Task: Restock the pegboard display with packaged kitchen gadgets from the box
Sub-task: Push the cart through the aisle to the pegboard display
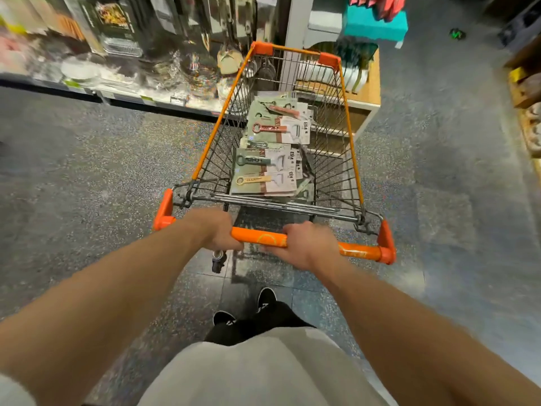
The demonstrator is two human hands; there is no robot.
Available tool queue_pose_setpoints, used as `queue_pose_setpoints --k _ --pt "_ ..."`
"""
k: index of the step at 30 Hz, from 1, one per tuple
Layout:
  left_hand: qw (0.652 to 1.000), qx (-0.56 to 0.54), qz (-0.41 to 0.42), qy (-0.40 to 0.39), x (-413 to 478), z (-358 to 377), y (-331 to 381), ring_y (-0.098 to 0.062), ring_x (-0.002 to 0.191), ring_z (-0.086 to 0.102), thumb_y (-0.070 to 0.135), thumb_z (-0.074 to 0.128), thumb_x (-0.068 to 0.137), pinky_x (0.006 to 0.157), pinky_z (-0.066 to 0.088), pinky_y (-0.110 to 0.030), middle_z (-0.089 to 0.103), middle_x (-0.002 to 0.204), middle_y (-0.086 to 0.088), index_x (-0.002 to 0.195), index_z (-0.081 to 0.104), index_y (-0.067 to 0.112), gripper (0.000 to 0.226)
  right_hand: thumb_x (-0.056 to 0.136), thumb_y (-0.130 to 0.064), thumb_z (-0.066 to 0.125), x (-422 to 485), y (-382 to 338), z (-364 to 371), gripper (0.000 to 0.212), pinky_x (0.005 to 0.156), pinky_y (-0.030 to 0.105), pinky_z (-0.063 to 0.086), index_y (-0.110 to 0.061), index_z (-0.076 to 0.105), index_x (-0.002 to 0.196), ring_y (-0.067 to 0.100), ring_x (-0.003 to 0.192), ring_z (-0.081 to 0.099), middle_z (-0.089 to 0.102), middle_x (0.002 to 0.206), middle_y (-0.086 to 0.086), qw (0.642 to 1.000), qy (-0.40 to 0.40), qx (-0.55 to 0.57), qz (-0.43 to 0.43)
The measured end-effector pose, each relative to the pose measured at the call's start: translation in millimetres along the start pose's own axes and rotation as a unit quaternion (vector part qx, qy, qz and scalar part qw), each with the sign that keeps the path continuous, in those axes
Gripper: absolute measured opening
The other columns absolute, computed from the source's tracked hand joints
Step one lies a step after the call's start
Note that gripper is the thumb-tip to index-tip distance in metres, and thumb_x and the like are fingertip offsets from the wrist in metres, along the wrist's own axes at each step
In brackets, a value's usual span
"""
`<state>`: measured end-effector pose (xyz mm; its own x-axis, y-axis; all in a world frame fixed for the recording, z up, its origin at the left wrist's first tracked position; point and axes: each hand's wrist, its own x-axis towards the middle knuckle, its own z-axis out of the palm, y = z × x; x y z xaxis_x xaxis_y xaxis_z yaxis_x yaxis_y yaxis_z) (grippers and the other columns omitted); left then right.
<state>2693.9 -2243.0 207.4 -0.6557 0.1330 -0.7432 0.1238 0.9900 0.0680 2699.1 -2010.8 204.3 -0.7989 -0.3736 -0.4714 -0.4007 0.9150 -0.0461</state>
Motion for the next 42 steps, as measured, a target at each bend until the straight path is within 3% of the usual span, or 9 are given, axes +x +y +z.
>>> queue_pose_setpoints --k 3,7,12,16,24,29,33,36,42 --pt "0.999 -0.037 0.024 -0.022 -3 -5 1 -0.017 0.072 0.062 0.074 0.067 0.083 0.077 0.057 -0.037 0.068 0.078 -0.002 0.081 0.062 0.026 0.048 0.068 -0.106 0.018 -9 1 -1 0.087 0.068 0.04 0.057 -0.027 0.052 0.082 0.02 0.066 0.06 0.059 0.073 -0.002 0.998 -0.003 0.056 0.003" --pt "0.982 -0.177 0.041 -0.059 -7 -20 -4 -0.021 0.086 0.074 0.081 0.076 0.072 0.079 0.057 -0.036 0.077 0.091 -0.005 0.098 0.068 0.021 0.066 0.095 -0.082 0.017 -8 -5 -14 0.065 0.068 0.037 0.05 -0.026 0.05 0.087 0.016 0.074 0.058 0.058 0.082 -0.006 0.983 0.117 0.145 0.006" --pt "0.934 -0.338 0.074 0.093 1 -62 -34 -0.02 0.077 0.074 0.056 0.082 0.085 0.07 0.062 -0.037 0.077 0.087 -0.007 0.096 0.069 0.013 0.047 0.108 -0.053 0.033 49 -33 -53 0.036 0.063 0.036 0.042 -0.025 0.056 0.108 0.023 0.076 0.06 0.061 0.083 -0.004 0.954 0.201 0.211 0.073" --pt "0.927 -0.3 0.083 0.208 36 -111 -92 -0.029 0.075 0.076 0.023 0.067 0.101 0.063 0.064 -0.039 0.078 0.088 -0.013 0.097 0.069 0.009 0.015 0.107 -0.043 0.043 106 -71 -69 0.026 0.065 0.038 0.044 -0.023 0.056 0.117 0.028 0.078 0.059 0.064 0.086 0.001 0.924 0.193 0.3 0.135" --pt "0.947 -0.165 0.117 0.249 106 -173 -208 -0.032 0.082 0.069 0.038 0.055 0.103 0.074 0.054 -0.039 0.073 0.084 -0.009 0.091 0.069 0.013 0.031 0.104 -0.041 0.044 207 -141 -87 0.021 0.078 0.041 0.055 -0.024 0.055 0.111 0.031 0.086 0.066 0.07 0.094 0.006 0.868 0.186 0.377 0.264" --pt "0.956 -0.149 0.17 0.188 124 -190 -261 -0.022 0.078 0.057 0.024 0.054 0.104 0.069 0.038 -0.03 0.063 0.081 0.0 0.086 0.058 0.019 0.019 0.105 -0.044 0.034 244 -193 -113 0.021 0.087 0.05 0.056 -0.027 0.046 0.108 0.032 0.088 0.066 0.062 0.084 0.005 0.846 0.138 0.368 0.36" --pt "0.953 -0.161 0.209 0.15 144 -221 -280 -0.026 0.086 0.065 0.026 0.051 0.102 0.078 0.054 -0.042 0.07 0.09 -0.004 0.098 0.064 0.016 0.016 0.108 -0.043 0.03 267 -208 -130 0.025 0.087 0.048 0.058 -0.029 0.049 0.114 0.026 0.085 0.067 0.066 0.088 0.001 0.818 0.116 0.399 0.398" --pt "0.95 -0.15 0.239 0.135 162 -241 -277 -0.018 0.082 0.062 0.026 0.051 0.103 0.07 0.052 -0.034 0.069 0.093 -0.001 0.104 0.064 0.018 0.016 0.106 -0.034 0.034 278 -205 -140 0.021 0.085 0.048 0.059 -0.025 0.053 0.11 0.026 0.087 0.067 0.066 0.092 0.002 0.798 0.135 0.411 0.419" --pt "0.945 -0.146 0.271 0.108 203 -270 -250 -0.012 0.073 0.052 0.022 0.05 0.099 0.061 0.041 -0.026 0.064 0.087 0.003 0.096 0.063 0.02 0.013 0.098 -0.03 0.057 296 -180 -148 0.011 0.074 0.04 0.062 -0.039 0.06 0.095 0.023 0.084 0.072 0.071 0.093 -0.002 0.693 0.177 0.533 0.452"
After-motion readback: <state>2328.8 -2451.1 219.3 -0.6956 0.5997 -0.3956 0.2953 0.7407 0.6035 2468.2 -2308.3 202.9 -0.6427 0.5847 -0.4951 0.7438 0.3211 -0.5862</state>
